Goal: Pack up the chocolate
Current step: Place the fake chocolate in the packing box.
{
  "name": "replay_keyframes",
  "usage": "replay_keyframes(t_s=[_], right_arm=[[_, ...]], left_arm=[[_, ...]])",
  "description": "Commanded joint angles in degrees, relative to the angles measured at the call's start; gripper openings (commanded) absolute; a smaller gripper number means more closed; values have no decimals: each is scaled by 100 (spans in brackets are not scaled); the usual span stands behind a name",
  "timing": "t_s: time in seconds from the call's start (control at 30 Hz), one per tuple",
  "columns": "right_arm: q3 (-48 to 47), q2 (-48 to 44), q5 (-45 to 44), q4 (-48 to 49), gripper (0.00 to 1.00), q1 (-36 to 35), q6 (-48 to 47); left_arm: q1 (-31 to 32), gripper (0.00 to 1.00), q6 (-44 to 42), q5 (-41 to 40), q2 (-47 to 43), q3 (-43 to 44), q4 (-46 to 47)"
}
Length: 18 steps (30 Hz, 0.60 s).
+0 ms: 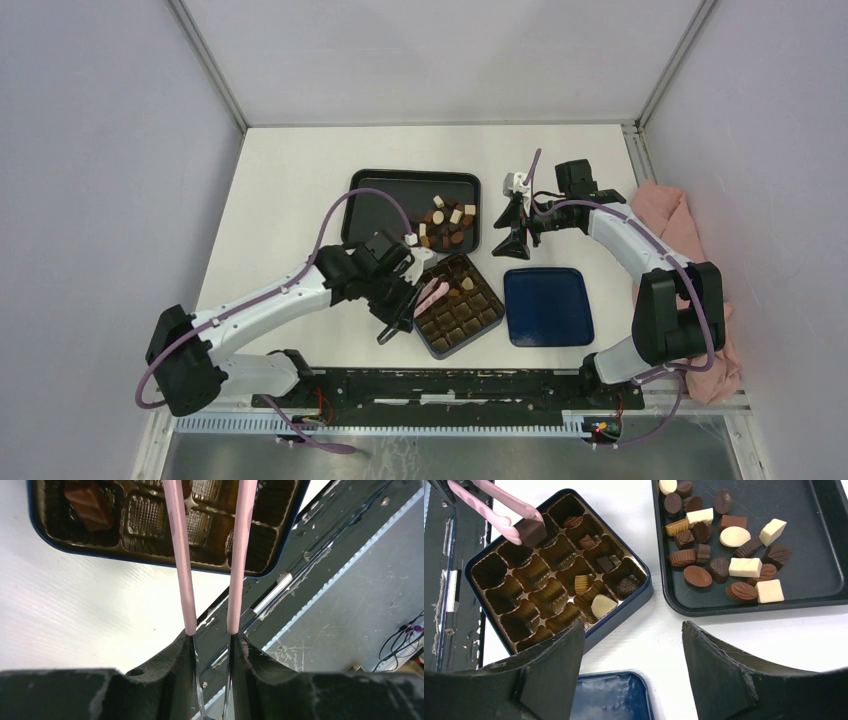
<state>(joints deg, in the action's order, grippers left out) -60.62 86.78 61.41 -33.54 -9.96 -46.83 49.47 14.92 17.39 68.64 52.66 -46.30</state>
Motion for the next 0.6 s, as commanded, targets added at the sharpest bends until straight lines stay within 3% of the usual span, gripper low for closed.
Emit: replay_keyframes(t_s=[0.0, 0.57], right_arm=[[-173, 5, 160, 33, 77, 29, -107], [-186, -11, 142, 23, 77, 30, -115]], left_arm=[[208, 8, 356, -444, 343, 319, -328], [543, 28, 172, -1146, 1214, 681, -669]])
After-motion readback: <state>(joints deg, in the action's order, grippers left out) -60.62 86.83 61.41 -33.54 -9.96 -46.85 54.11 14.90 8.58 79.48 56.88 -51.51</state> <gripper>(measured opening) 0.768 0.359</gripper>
